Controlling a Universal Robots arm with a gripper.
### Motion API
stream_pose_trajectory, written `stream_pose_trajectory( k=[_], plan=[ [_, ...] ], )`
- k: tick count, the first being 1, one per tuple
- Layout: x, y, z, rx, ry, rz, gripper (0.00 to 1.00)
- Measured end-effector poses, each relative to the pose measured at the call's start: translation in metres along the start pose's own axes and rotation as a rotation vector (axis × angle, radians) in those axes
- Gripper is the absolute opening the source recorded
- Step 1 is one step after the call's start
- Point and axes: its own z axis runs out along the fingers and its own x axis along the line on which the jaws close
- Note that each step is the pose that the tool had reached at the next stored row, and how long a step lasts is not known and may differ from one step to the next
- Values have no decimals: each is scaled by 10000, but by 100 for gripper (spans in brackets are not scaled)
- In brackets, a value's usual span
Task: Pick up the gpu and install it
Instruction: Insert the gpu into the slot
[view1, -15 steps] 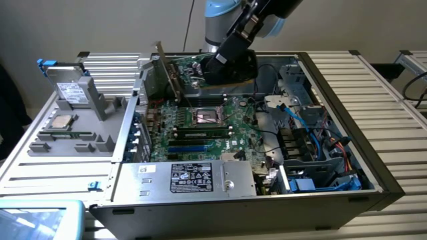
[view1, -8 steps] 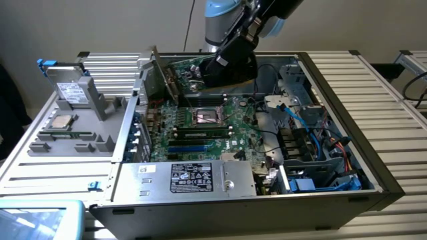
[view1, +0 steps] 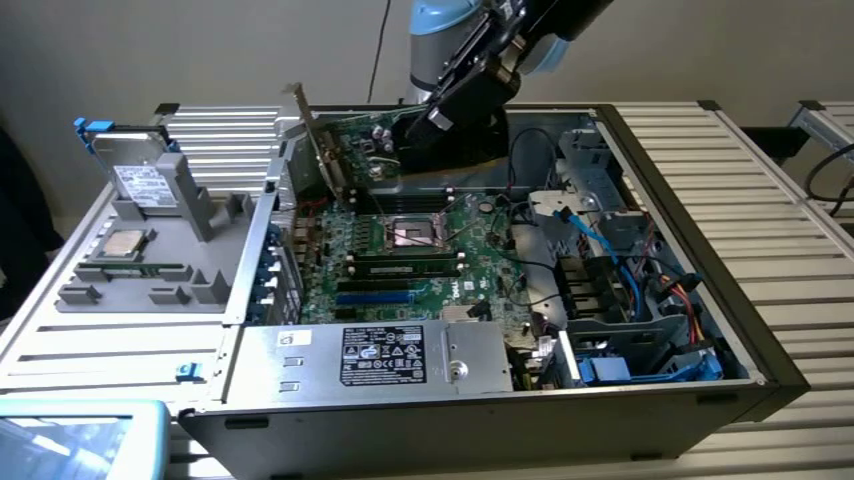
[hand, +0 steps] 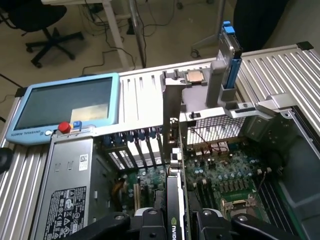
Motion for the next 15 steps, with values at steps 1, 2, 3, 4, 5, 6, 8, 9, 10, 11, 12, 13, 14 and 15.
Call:
stream_pose_trajectory(
  k=[1, 2, 3, 4, 5, 6, 8, 9, 10, 11, 12, 13, 14, 15],
  plan=[
    [-3, -17, 2, -20, 47, -58, 29],
    [-6, -31, 4, -36, 97, -123, 29],
    [-8, -45, 6, -54, 150, -190, 29],
    [-10, -57, 9, -76, 202, -256, 29],
    [-12, -67, 11, -100, 250, -316, 29],
    [-14, -76, 12, -130, 297, -377, 29],
    [-15, -86, 15, -226, 388, -503, 29],
    [-16, -90, 17, -288, 438, -561, 29],
    [-16, -95, 19, -356, 484, -612, 29],
    [-17, -98, 21, -440, 526, -656, 29],
    [-18, -103, 19, -529, 560, -688, 29],
    [-20, -116, 14, -624, 580, -701, 29],
    [-19, -126, 7, -646, 588, -707, 29],
    [-19, -131, 5, -645, 592, -722, 29]
  ],
)
